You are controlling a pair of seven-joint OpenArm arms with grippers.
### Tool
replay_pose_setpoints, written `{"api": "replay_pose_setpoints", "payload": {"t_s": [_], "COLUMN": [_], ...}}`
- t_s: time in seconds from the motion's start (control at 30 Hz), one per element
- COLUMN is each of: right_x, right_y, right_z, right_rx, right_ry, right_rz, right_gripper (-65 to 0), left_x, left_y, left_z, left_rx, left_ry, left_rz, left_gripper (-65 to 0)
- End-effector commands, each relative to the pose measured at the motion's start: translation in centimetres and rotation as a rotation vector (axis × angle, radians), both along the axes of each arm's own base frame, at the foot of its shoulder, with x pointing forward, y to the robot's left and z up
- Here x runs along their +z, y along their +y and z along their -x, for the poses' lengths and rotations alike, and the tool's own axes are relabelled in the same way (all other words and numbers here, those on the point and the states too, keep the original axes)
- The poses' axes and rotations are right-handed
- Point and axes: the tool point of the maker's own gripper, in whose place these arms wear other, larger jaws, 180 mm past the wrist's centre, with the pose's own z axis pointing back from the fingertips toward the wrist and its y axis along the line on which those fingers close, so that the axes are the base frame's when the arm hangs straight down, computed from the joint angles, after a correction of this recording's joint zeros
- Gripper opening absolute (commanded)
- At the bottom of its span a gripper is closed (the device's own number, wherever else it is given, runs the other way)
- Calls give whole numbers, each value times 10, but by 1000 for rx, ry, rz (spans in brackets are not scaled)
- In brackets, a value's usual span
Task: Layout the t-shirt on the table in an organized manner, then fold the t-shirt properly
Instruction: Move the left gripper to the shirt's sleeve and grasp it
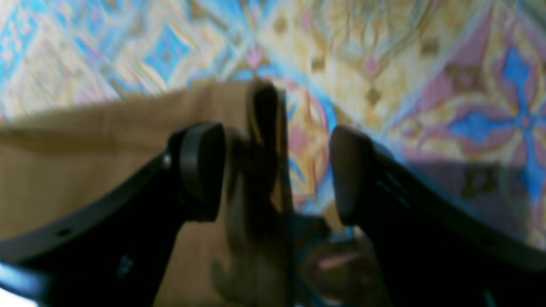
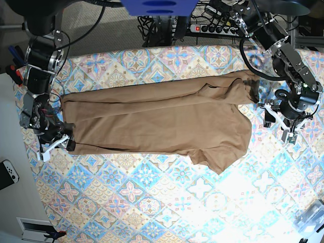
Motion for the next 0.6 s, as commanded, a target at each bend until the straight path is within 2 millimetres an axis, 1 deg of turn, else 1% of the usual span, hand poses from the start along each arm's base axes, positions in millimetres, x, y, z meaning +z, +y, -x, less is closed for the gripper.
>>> {"api": "replay_pose_setpoints", "payload": {"t_s": [0.0, 0.1, 0.23, 0.3, 0.37, 0.43, 0.53, 0.57], "right_x": [28, 21, 7, 5, 5, 5, 5, 4], "right_y": [-5, -3, -4, -4, -4, -4, -4, -4], "right_z": [-23, -25, -19, -17, -17, -17, -17, -17], "right_rx": [-5, -16, -47, -52, -52, -52, -52, -51], "right_ry": [-79, -81, -69, -67, -67, -67, -66, -63], "right_rz": [1, -16, -42, -46, -46, -46, -46, -46], "right_gripper": [-277, -277, -278, -279, -286, -344, -480, -527], "left_x": [14, 14, 14, 13, 8, 3, -1, 3], "left_y": [3, 3, 3, 3, 4, 6, 5, 4], "left_z": [-8, -8, -8, -8, -7, -8, -11, -17], "left_rx": [-3, -3, -3, -2, 0, 3, 3, 2], "left_ry": [-51, -51, -51, -48, -33, -19, -22, -53], "left_rz": [-11, -11, -11, -10, 1, 14, 33, 41], "left_gripper": [-294, -294, -295, -303, -317, -335, -368, -381]}}
